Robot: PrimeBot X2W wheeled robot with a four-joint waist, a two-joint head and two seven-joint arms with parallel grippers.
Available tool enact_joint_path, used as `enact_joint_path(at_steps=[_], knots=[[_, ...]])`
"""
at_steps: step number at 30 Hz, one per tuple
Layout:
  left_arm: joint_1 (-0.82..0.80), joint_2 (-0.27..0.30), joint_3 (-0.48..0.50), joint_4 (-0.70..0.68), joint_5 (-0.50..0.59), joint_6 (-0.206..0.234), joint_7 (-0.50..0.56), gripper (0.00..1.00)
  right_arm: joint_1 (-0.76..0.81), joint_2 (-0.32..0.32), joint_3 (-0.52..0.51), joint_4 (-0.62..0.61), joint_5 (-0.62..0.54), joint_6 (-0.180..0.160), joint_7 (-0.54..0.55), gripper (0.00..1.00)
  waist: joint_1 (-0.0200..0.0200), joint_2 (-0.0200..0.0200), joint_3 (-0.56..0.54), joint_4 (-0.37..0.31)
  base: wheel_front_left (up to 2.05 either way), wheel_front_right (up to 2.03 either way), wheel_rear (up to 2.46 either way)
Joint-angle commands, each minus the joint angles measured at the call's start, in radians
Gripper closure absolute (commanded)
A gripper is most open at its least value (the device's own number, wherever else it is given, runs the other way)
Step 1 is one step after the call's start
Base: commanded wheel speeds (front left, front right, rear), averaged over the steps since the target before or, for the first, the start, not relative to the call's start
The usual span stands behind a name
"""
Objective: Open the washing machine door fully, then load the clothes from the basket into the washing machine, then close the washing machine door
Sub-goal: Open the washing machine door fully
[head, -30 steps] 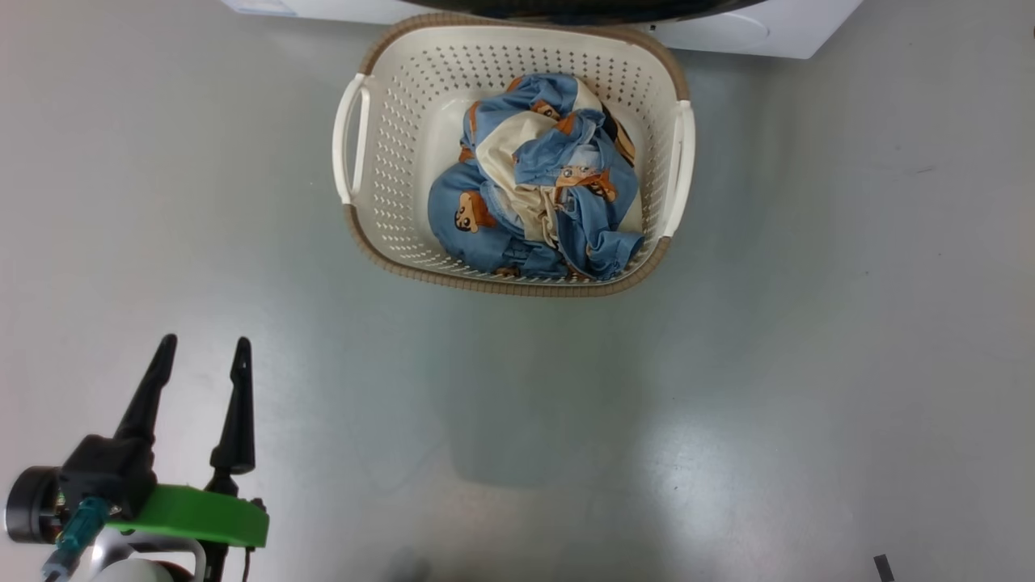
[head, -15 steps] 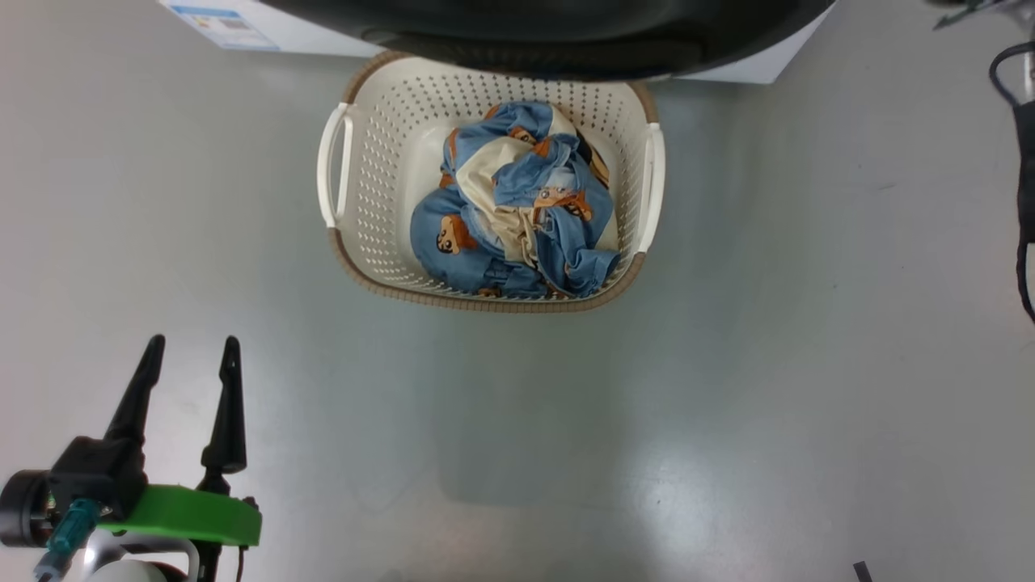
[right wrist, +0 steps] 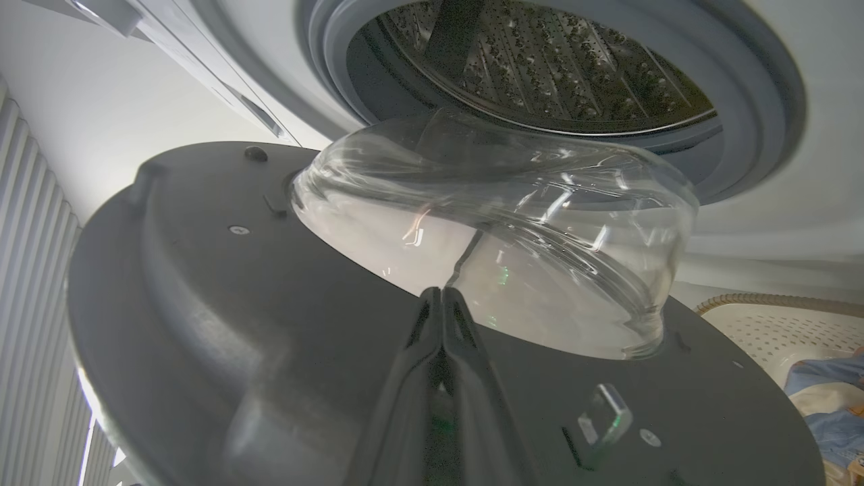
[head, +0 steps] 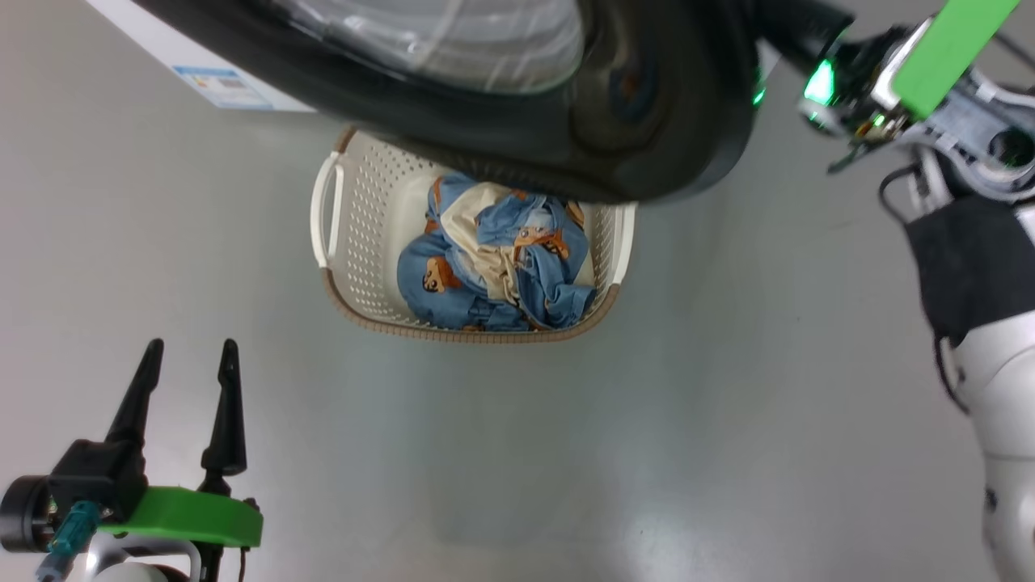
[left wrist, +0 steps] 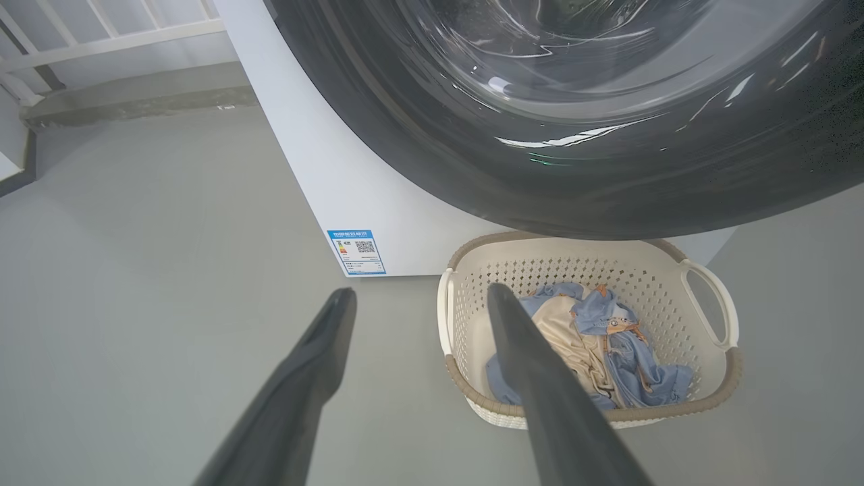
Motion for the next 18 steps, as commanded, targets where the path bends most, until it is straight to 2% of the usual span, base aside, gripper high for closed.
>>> enact_joint_path(at_steps=[1, 9, 18], knots=[[0.016, 0.018, 0.042, -0.014, 0.013, -0.002, -0.006, 0.00, 0.042, 0.035, 0.019, -0.052, 0.014, 0.002, 0.012, 1.00, 0.0001, -0.0001, -0.030, -0.013, 0.00, 0.00, 0.00], [0.041, 0.008, 0.053, -0.009, 0.013, 0.000, -0.006, 0.00, 0.188, 0.076, 0.048, -0.124, 0.025, 0.002, 0.026, 1.00, 0.0001, -0.0001, -0.107, -0.024, 0.00, 0.00, 0.00], [0.082, 0.004, 0.026, -0.004, -0.009, 0.031, -0.006, 0.00, 0.345, 0.151, 0.116, -0.150, 0.010, 0.002, 0.044, 1.00, 0.0001, -0.0001, -0.187, -0.028, 0.00, 0.00, 0.00]])
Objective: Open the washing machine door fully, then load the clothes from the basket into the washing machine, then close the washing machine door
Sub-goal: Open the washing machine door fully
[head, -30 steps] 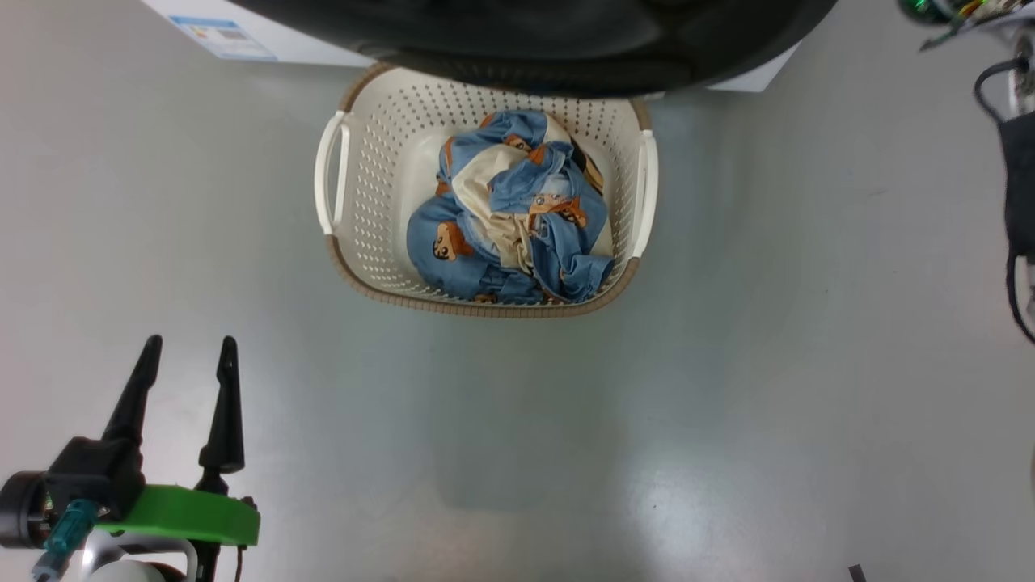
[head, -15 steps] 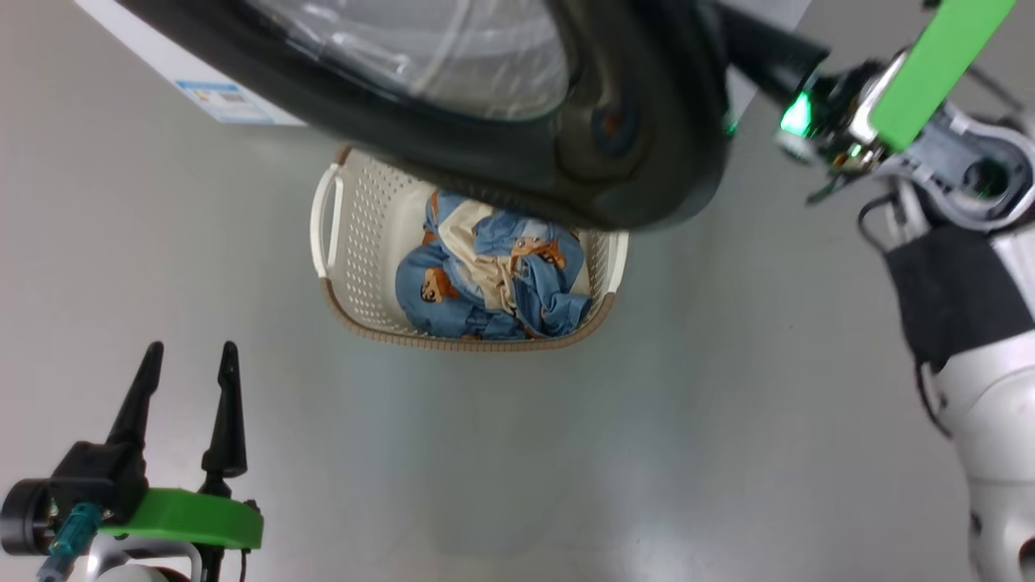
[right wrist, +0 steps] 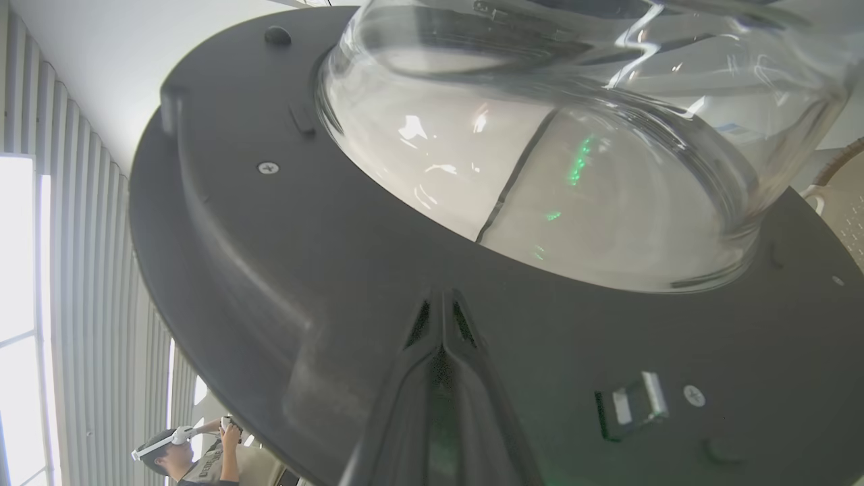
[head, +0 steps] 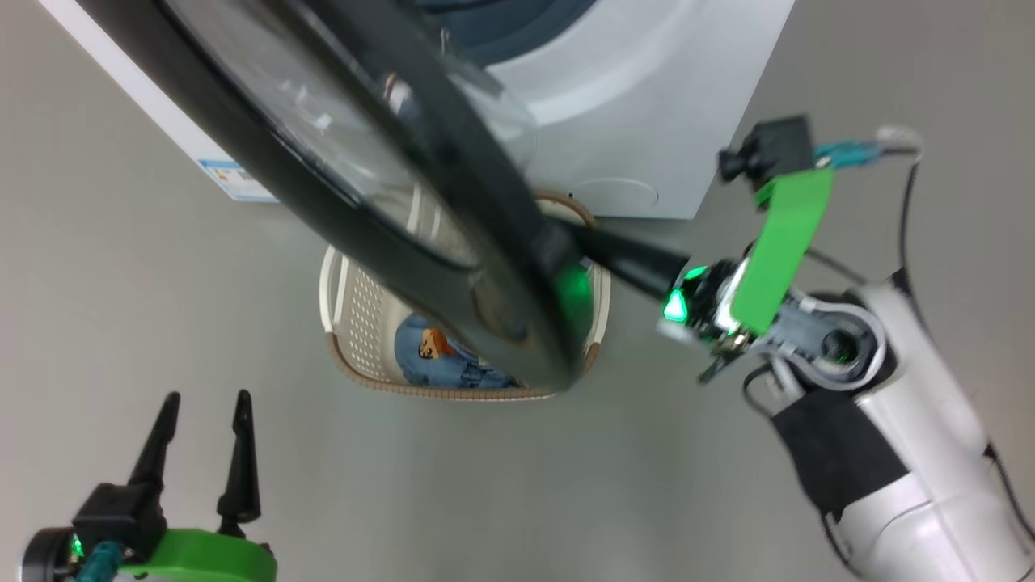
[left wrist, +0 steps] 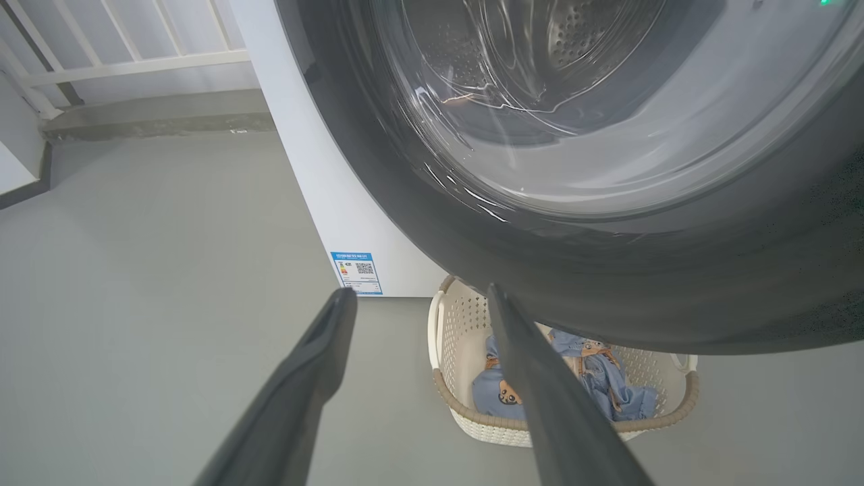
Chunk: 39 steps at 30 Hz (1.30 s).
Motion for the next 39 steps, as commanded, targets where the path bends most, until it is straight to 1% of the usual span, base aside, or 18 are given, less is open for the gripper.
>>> enact_joint_path(at_steps=[1, 9, 12, 23, 33, 39], knots=[[0.010, 0.017, 0.026, -0.018, -0.004, 0.009, -0.006, 0.00, 0.032, 0.027, 0.027, -0.023, -0.006, 0.002, 0.009, 1.00, 0.0000, 0.0000, -0.028, 0.000, 0.00, 0.00, 0.00], [0.023, 0.017, -0.024, -0.016, -0.014, 0.030, -0.006, 0.00, 0.098, 0.075, 0.101, 0.008, -0.007, 0.002, -0.004, 1.00, 0.0000, 0.0000, -0.079, 0.021, 0.00, 0.00, 0.00], [0.021, 0.017, -0.045, -0.021, -0.007, 0.030, -0.006, 0.00, 0.105, 0.084, 0.138, 0.026, 0.002, 0.002, -0.023, 1.00, 0.0000, 0.0000, -0.085, 0.045, 0.00, 0.00, 0.00], [0.016, 0.016, -0.076, -0.025, -0.016, 0.040, -0.006, 0.00, 0.071, 0.087, 0.272, 0.048, 0.089, 0.002, -0.110, 1.00, 0.0000, 0.0000, -0.094, 0.119, 0.00, 0.00, 0.00], [0.013, 0.016, -0.098, -0.031, -0.033, 0.053, -0.006, 0.00, 0.050, 0.087, 0.350, 0.048, 0.150, 0.002, -0.176, 1.00, 0.0000, 0.0000, -0.092, 0.147, 0.00, 0.00, 0.00], [0.005, 0.016, -0.100, -0.038, -0.031, 0.052, -0.006, 0.00, 0.042, 0.087, 0.398, 0.052, 0.181, 0.002, -0.222, 1.00, 0.0000, 0.0000, -0.086, 0.149, 0.00, 0.00, 0.00]])
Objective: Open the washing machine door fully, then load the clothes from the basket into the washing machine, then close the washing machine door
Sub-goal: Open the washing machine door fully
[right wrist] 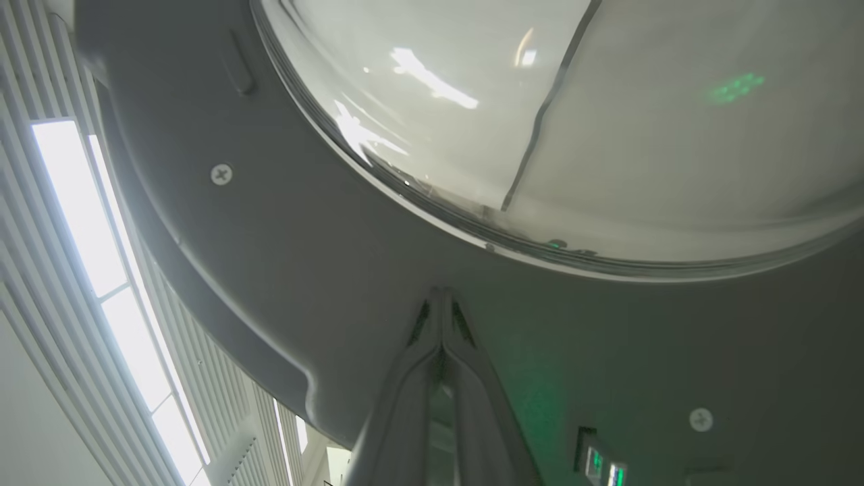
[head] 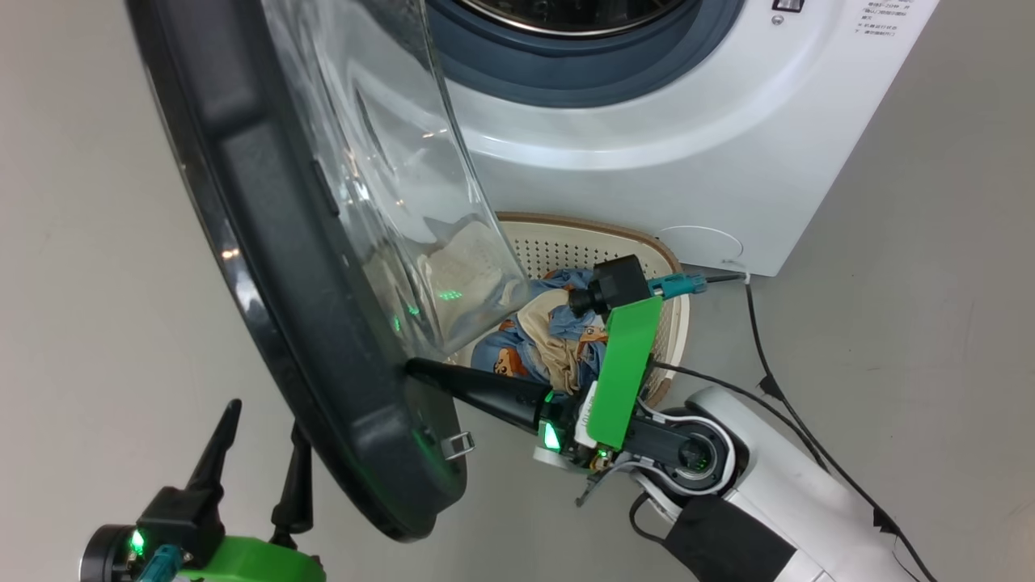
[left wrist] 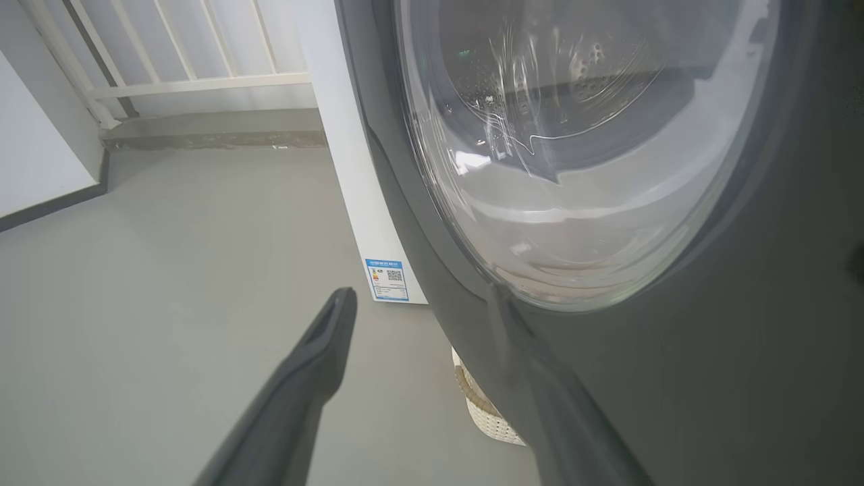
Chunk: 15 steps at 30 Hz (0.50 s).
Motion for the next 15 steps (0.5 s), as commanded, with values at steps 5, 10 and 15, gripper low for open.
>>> enact_joint_path(at_steps=[5, 10, 15], knots=[[-0.022, 0.017, 0.038, -0.031, 0.005, 0.005, -0.006, 0.00, -0.016, 0.037, 0.041, -0.030, 0.031, 0.002, -0.036, 1.00, 0.0000, 0.0000, -0.005, -0.008, 0.00, 0.00, 0.00], [-0.016, 0.017, 0.065, -0.030, 0.002, 0.010, -0.006, 0.00, -0.002, 0.037, 0.046, -0.059, -0.005, 0.002, -0.049, 1.00, 0.0000, 0.0000, -0.025, -0.031, 0.00, 0.00, 0.00], [0.000, 0.017, 0.107, -0.033, -0.021, 0.012, -0.006, 0.00, 0.043, 0.037, 0.009, -0.119, -0.058, 0.002, -0.066, 0.00, 0.0000, 0.0000, -0.059, -0.066, 0.00, 0.00, 0.00]])
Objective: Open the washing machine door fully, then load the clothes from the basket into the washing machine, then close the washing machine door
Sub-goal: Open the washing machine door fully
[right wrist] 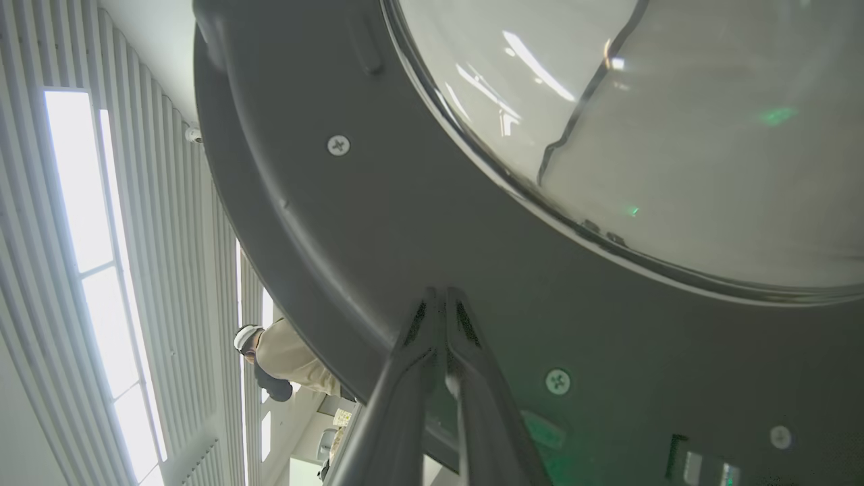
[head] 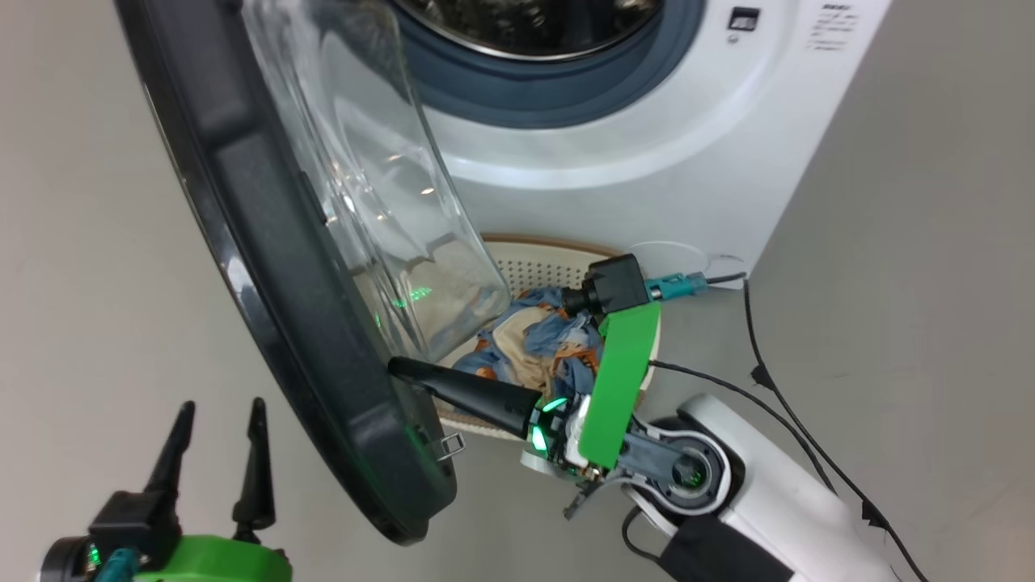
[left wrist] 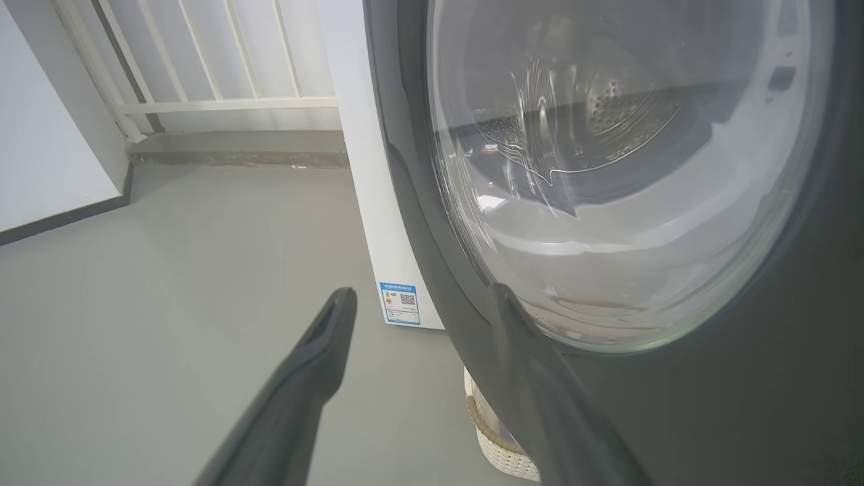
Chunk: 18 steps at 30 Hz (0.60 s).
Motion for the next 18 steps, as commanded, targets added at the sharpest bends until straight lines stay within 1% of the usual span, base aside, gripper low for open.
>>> enact_joint_path(at_steps=[1, 4, 6, 9, 11, 16, 17, 18], knots=[[0.001, 0.017, 0.045, -0.028, -0.010, 0.002, -0.006, 0.00, 0.033, 0.033, -0.007, -0.044, -0.035, 0.002, -0.014, 0.00, 0.0000, 0.0000, -0.027, -0.027, 0.00, 0.00, 0.00], [0.011, 0.017, 0.065, -0.032, -0.014, -0.001, -0.006, 0.00, 0.072, 0.030, -0.036, -0.085, -0.118, 0.002, -0.055, 0.00, 0.0000, 0.0000, -0.059, -0.048, 0.00, 0.00, 0.00], [0.020, 0.017, 0.073, -0.034, -0.013, 0.003, -0.006, 0.00, 0.105, 0.014, -0.059, -0.120, -0.175, 0.002, -0.114, 0.00, 0.0000, 0.0000, -0.084, -0.057, 0.00, 0.00, 0.00], [0.035, 0.017, 0.084, -0.039, -0.017, 0.015, -0.006, 0.00, 0.144, -0.031, -0.066, -0.156, -0.287, 0.002, -0.247, 0.00, 0.0000, 0.0000, -0.114, -0.077, 0.00, 0.00, 0.00], [0.046, 0.017, 0.086, -0.042, -0.016, 0.020, -0.006, 0.00, 0.160, -0.072, -0.046, -0.163, -0.365, 0.002, -0.347, 0.00, 0.0000, 0.0000, -0.133, -0.092, 0.00, 0.00, 0.00], [0.085, 0.017, 0.087, -0.044, -0.009, 0.032, -0.006, 0.00, 0.207, -0.180, 0.002, -0.124, -0.496, 0.002, -0.635, 0.00, 0.0000, 0.0000, -0.196, -0.132, 0.00, 0.00, 0.00], [0.094, 0.017, 0.087, -0.046, -0.008, 0.036, -0.006, 0.00, 0.215, -0.205, 0.009, -0.104, -0.531, 0.002, -0.671, 0.00, 0.0000, 0.0000, -0.207, -0.140, 0.00, 0.00, 0.00], [0.094, 0.017, 0.087, -0.046, -0.008, 0.036, -0.006, 0.00, 0.215, -0.205, 0.009, -0.104, -0.531, 0.002, -0.671, 0.00, 0.0000, 0.0000, -0.207, -0.140, 0.00, 0.00, 0.00]])
